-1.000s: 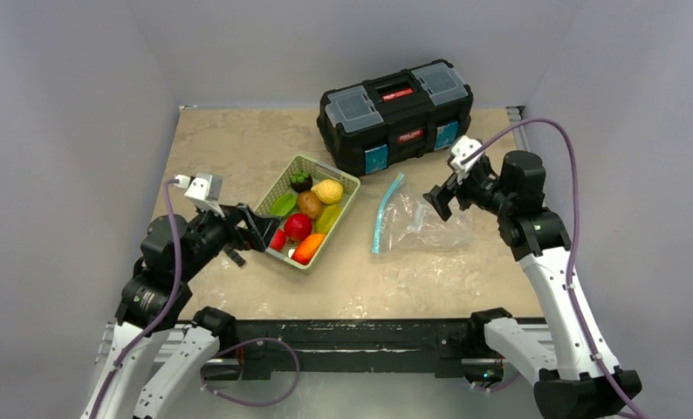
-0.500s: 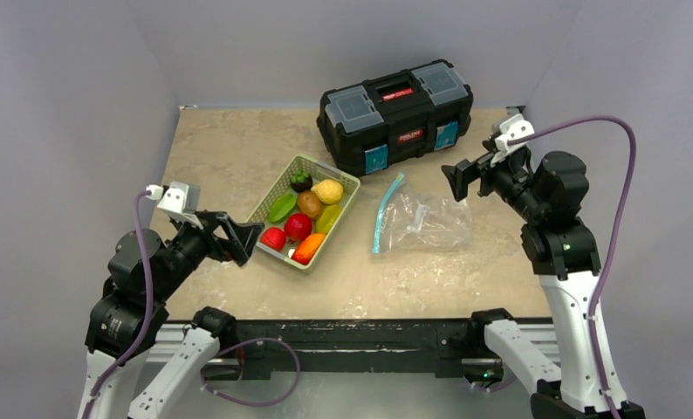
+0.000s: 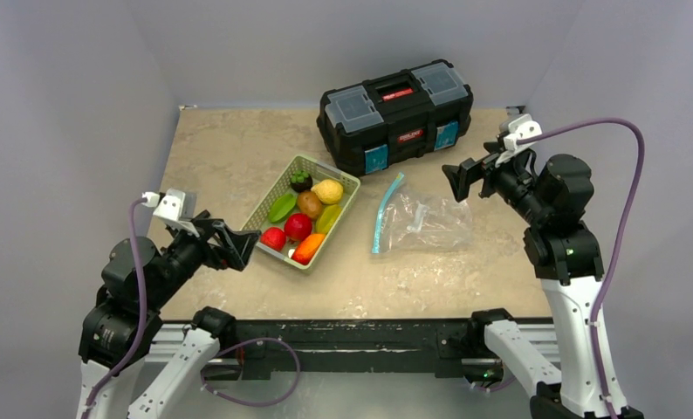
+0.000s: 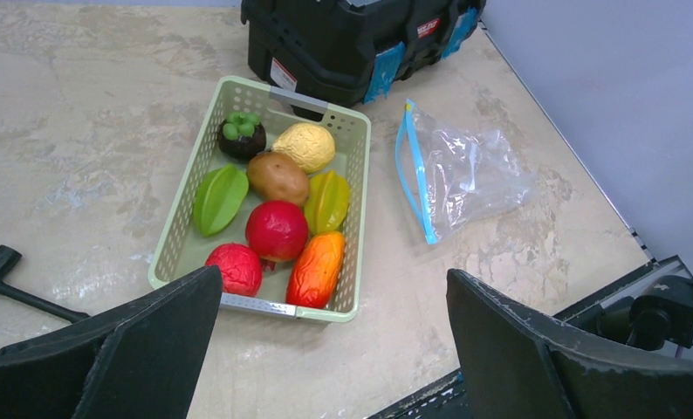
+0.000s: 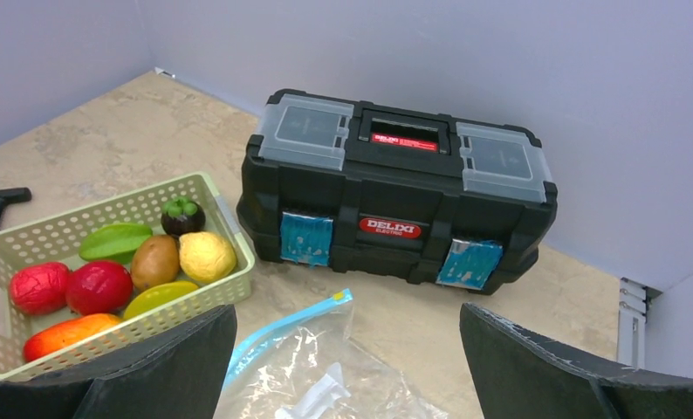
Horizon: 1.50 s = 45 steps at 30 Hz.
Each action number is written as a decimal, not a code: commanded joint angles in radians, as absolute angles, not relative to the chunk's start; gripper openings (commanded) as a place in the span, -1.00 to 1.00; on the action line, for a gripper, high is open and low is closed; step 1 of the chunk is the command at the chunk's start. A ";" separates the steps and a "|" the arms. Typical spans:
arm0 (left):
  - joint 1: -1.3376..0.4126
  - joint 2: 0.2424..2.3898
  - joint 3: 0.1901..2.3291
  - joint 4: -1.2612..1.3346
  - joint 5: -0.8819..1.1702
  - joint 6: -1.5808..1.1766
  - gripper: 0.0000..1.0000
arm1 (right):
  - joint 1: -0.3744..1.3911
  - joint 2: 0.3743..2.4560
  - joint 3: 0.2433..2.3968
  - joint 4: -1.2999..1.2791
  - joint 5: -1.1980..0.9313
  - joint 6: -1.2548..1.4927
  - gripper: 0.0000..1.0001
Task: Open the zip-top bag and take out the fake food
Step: Reset both arms
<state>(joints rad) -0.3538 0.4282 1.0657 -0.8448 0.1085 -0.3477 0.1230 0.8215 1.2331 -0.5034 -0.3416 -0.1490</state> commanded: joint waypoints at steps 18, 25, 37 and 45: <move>-0.347 0.376 1.095 -0.854 0.139 -0.328 1.00 | 0.102 0.786 1.261 -0.504 -0.422 -0.164 0.98; -0.347 0.370 1.088 -0.853 0.141 -0.325 1.00 | 0.096 0.784 1.260 -0.506 -0.431 -0.171 0.98; -0.347 0.367 1.080 -0.851 0.143 -0.318 1.00 | 0.090 0.779 1.255 -0.503 -0.433 -0.172 0.98; -0.346 0.368 1.079 -0.848 0.141 -0.315 1.00 | 0.089 0.778 1.249 -0.500 -0.437 -0.174 0.98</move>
<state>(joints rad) -0.3534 0.3763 1.0737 -0.8555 0.1276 -0.3290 0.0948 0.7948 1.2331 -0.5159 -0.4145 -0.1654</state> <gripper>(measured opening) 0.998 0.987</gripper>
